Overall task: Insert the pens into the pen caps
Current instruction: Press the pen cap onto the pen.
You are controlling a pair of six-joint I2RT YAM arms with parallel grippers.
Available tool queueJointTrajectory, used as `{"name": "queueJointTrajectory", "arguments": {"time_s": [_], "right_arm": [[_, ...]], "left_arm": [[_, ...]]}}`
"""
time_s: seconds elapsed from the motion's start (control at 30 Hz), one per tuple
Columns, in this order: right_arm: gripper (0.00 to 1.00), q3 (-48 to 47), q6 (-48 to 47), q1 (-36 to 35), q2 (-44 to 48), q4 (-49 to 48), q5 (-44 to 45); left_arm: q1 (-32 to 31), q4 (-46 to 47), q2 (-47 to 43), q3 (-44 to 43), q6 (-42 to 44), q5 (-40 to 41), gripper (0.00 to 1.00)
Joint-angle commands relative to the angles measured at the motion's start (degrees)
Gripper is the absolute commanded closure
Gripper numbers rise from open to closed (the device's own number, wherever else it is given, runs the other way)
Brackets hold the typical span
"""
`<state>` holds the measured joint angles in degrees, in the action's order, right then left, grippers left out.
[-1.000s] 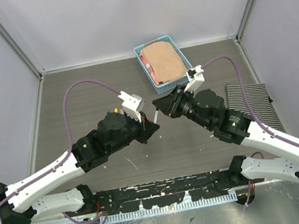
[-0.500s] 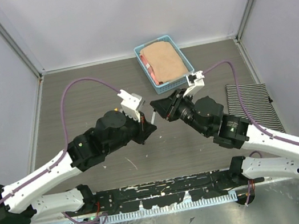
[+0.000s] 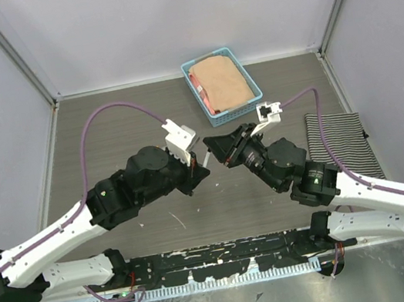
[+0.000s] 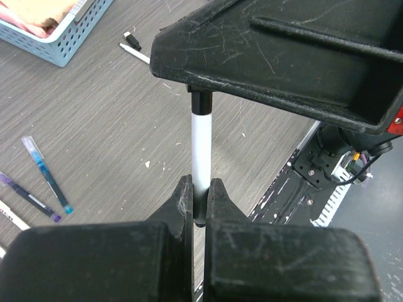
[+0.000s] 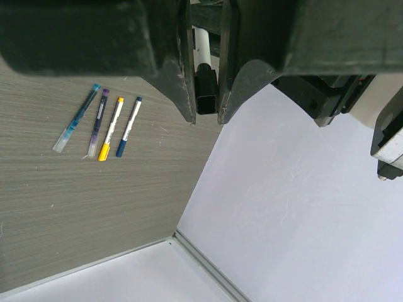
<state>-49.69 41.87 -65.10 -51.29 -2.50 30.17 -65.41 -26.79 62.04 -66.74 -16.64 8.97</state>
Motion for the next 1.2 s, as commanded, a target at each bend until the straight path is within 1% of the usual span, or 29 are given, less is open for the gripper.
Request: {"name": "queueJointTrajectory", "arguments": {"time_s": [0.0, 0.17, 0.3, 0.57, 0.87, 1.03, 1.17], "right_arm": [[1.0, 3.5, 1.41, -6.13, -2.88, 9.41, -14.8], [1.0, 4.31, 2.43, -7.99, -3.38, 9.86, -13.27], [1.0, 5.55, 3.42, -9.64, -3.54, 8.15, -11.64], [1.0, 5.29, 3.22, -12.43, -6.56, 9.05, -10.2], [1.0, 6.35, 4.0, -13.0, -7.04, 8.33, -10.51], [1.0, 4.94, 3.79, -12.98, -6.03, 10.08, -7.54], [1.0, 2.59, 1.74, -12.99, -4.47, 12.27, -4.34]], "left_arm": [[1.34, 22.5, -0.67, -6.45, 2.37, 4.32, 1.0], [1.33, 23.28, -0.51, -7.59, 2.98, 4.4, 1.0], [1.3, 24.15, -0.59, -7.78, 2.64, 4.19, 1.0], [1.33, 24.89, -0.52, -8.42, 2.66, 4.08, 1.0], [1.33, 26.71, -0.72, -8.32, 2.21, 3.93, 1.0], [1.33, 26.32, -0.34, -8.2, 2.14, 3.41, 1.0], [1.36, 26.17, -0.22, -7.08, 1.94, 2.79, 1.0]]}}
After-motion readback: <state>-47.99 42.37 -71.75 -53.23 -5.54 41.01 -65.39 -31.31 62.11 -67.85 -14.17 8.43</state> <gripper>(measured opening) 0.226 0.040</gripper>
